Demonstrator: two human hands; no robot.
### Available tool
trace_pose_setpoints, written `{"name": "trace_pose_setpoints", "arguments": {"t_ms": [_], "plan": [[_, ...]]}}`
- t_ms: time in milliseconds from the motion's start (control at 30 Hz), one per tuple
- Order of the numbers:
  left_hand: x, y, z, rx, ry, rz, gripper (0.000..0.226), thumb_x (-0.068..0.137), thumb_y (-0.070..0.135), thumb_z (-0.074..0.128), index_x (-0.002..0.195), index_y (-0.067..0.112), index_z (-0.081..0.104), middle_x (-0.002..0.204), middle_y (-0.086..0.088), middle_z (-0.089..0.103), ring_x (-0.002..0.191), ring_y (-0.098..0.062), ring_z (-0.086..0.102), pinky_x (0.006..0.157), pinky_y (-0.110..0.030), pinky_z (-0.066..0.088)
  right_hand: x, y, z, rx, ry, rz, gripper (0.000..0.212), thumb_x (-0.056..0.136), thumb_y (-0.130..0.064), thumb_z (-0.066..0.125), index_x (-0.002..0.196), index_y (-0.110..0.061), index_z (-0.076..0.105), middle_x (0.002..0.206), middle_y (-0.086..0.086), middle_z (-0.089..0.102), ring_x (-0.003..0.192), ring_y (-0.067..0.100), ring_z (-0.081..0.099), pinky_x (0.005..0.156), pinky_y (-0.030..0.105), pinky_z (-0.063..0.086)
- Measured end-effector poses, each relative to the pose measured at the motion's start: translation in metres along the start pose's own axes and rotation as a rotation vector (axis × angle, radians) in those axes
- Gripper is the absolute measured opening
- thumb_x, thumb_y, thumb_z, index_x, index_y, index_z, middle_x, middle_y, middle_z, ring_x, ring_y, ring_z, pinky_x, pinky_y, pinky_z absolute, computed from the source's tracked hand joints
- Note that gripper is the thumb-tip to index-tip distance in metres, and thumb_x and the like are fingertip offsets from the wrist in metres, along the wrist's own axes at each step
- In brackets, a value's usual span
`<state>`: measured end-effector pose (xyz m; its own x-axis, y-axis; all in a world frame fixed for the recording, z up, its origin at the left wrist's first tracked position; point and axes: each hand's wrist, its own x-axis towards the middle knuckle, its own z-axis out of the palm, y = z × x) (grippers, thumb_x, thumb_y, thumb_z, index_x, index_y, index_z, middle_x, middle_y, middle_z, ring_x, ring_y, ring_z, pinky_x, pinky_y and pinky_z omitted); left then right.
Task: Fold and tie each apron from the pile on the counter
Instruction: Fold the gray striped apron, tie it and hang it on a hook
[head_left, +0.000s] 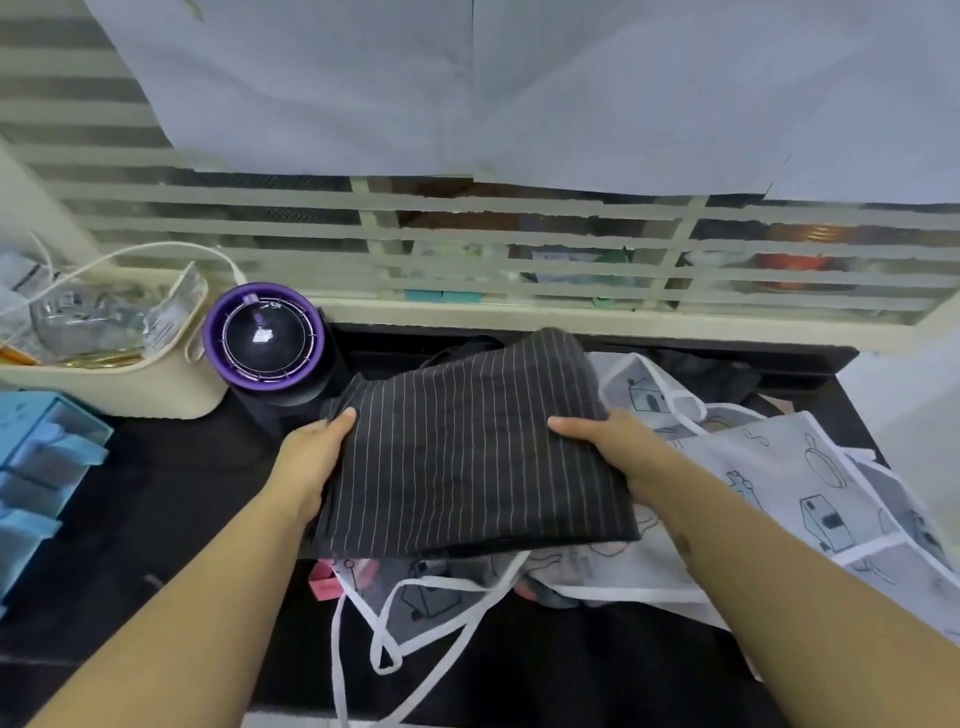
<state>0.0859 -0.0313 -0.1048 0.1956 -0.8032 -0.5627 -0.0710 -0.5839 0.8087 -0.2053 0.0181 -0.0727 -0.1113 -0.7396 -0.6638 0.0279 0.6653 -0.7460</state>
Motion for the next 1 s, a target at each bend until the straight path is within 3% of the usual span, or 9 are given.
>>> {"name": "trace_pose_setpoints", "arguments": {"t_ms": [67,233,400,533,633,733,800,867,1000], "plan": [[-0.008,-0.001,0.007,-0.101,-0.059,0.068,0.015,0.096,0.028,0.056,0.097,0.02,0.069,0.095,-0.006,0.073,0.087,-0.021,0.067,0.077,-0.035,0.052,-0.016,-0.014,-0.016,0.005,0.024,-0.113,0.028,0.081,-0.018,0.073,0.101,-0.023,0.054,0.096,0.004,0.066,0.087,0.023,0.066,0.07,0.035,0.052],[-0.017,-0.024,0.035,-0.068,-0.284,-0.003,0.027,0.101,0.021,0.046,0.125,0.019,0.057,0.11,-0.005,0.069,0.097,-0.021,0.066,0.086,-0.041,0.052,-0.041,-0.004,-0.073,-0.156,0.123,-0.197,0.041,0.084,-0.026,0.07,0.119,-0.029,0.05,0.101,-0.006,0.062,0.083,0.012,0.064,0.06,0.023,0.047],[-0.009,-0.043,0.054,0.094,-0.193,-0.015,0.037,0.098,0.016,0.051,0.133,0.028,0.045,0.103,0.005,0.061,0.09,-0.013,0.062,0.073,-0.033,0.054,-0.019,0.039,-0.087,-0.331,0.293,-0.11,0.069,0.089,-0.038,0.063,0.146,-0.017,0.03,0.123,0.008,0.054,0.082,0.012,0.059,0.074,0.032,0.049],[0.005,-0.033,0.058,0.17,-0.158,0.172,0.057,0.094,0.02,0.059,0.144,0.033,0.034,0.12,0.004,0.06,0.098,-0.014,0.064,0.091,-0.034,0.051,-0.003,0.048,-0.08,-0.483,0.417,-0.201,0.065,0.095,-0.038,0.053,0.149,-0.021,0.022,0.141,0.015,0.047,0.122,0.032,0.051,0.105,0.043,0.038],[-0.001,-0.022,0.065,0.384,-0.15,0.486,0.047,0.096,0.007,0.051,0.137,0.031,0.047,0.124,0.008,0.057,0.087,-0.007,0.06,0.073,-0.012,0.046,0.002,0.055,-0.071,-0.671,0.5,-0.287,0.058,0.098,-0.038,0.047,0.149,-0.022,0.024,0.141,0.015,0.045,0.124,0.033,0.048,0.102,0.044,0.038],[0.0,-0.016,0.06,0.443,-0.056,0.628,0.039,0.097,0.002,0.044,0.121,0.027,0.062,0.1,0.002,0.066,0.055,-0.006,0.054,0.053,-0.013,0.044,0.004,0.058,-0.063,-0.96,0.669,-0.321,0.056,0.097,-0.042,0.043,0.147,-0.026,0.027,0.142,0.018,0.039,0.123,0.037,0.043,0.098,0.048,0.037],[0.008,-0.019,0.054,0.546,-0.057,0.563,0.034,0.098,0.006,0.046,0.126,0.02,0.061,0.12,-0.005,0.064,0.09,-0.015,0.064,0.081,-0.023,0.051,0.006,0.064,-0.054,-1.206,0.695,-0.399,0.053,0.098,-0.042,0.04,0.148,-0.025,0.031,0.151,0.017,0.031,0.133,0.037,0.034,0.106,0.052,0.03],[0.013,-0.024,0.049,0.644,-0.148,0.43,0.04,0.098,0.016,0.051,0.139,0.016,0.049,0.142,-0.007,0.05,0.128,-0.022,0.048,0.107,-0.031,0.037,0.011,0.074,-0.044,-1.343,0.638,-0.493,0.051,0.097,-0.039,0.033,0.143,-0.019,0.042,0.149,0.017,0.037,0.134,0.037,0.037,0.106,0.059,0.03],[0.016,-0.013,0.052,0.61,-0.199,0.407,0.053,0.097,0.016,0.055,0.146,0.015,0.037,0.15,-0.006,0.039,0.137,-0.02,0.036,0.115,-0.034,0.029,0.015,0.077,-0.034,-1.384,0.548,-0.458,0.06,0.093,-0.045,0.023,0.139,-0.016,0.048,0.147,0.016,0.041,0.135,0.038,0.038,0.105,0.061,0.03]]}}
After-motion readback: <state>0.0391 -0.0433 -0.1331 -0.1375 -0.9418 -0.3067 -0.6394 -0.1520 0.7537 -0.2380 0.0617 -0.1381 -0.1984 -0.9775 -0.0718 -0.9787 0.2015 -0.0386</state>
